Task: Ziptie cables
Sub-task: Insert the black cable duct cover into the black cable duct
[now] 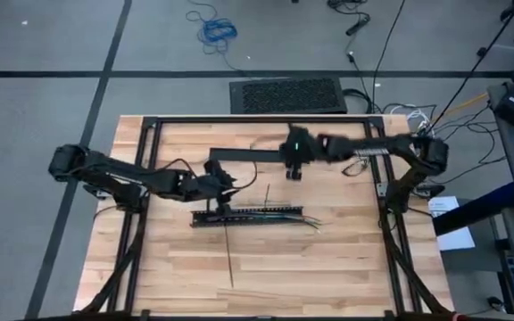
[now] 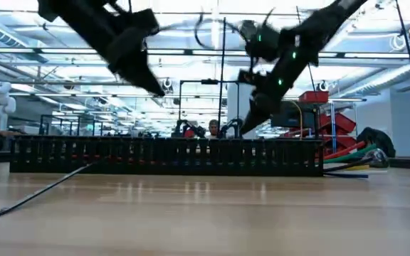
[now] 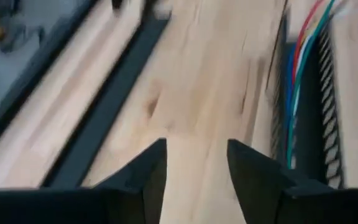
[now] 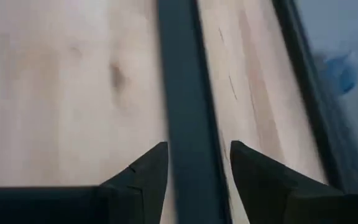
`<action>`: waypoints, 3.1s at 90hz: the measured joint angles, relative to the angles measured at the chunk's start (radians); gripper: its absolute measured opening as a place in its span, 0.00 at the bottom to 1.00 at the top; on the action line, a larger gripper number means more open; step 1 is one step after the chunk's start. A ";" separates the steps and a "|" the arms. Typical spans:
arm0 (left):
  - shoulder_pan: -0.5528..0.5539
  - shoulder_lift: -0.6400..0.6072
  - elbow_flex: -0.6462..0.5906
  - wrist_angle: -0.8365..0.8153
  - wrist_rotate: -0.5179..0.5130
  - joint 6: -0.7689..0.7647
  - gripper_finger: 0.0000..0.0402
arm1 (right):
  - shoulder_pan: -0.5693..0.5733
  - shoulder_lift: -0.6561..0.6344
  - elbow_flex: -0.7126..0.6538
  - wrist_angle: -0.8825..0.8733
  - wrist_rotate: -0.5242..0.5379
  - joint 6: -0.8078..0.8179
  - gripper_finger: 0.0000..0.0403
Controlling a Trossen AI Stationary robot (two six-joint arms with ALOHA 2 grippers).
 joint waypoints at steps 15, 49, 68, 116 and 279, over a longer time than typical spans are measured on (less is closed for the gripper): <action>-0.020 -0.014 -0.004 -0.154 -0.119 -0.113 0.41 | -0.150 0.048 0.000 -0.005 -0.110 -0.031 0.41; -0.006 0.024 -0.004 -0.029 -0.053 -0.073 0.41 | -0.212 0.215 0.007 0.072 -0.221 -0.147 0.40; 0.019 0.024 -0.004 -0.054 -0.058 -0.069 0.41 | -0.213 0.233 0.016 0.048 -0.222 -0.178 0.11; 0.032 0.024 -0.003 -0.089 -0.117 -0.074 0.41 | -0.112 0.063 0.003 -0.093 0.045 -0.211 0.00; 0.351 0.180 -0.002 0.238 0.202 0.344 0.41 | 0.085 0.080 -0.180 0.057 -0.002 0.485 0.29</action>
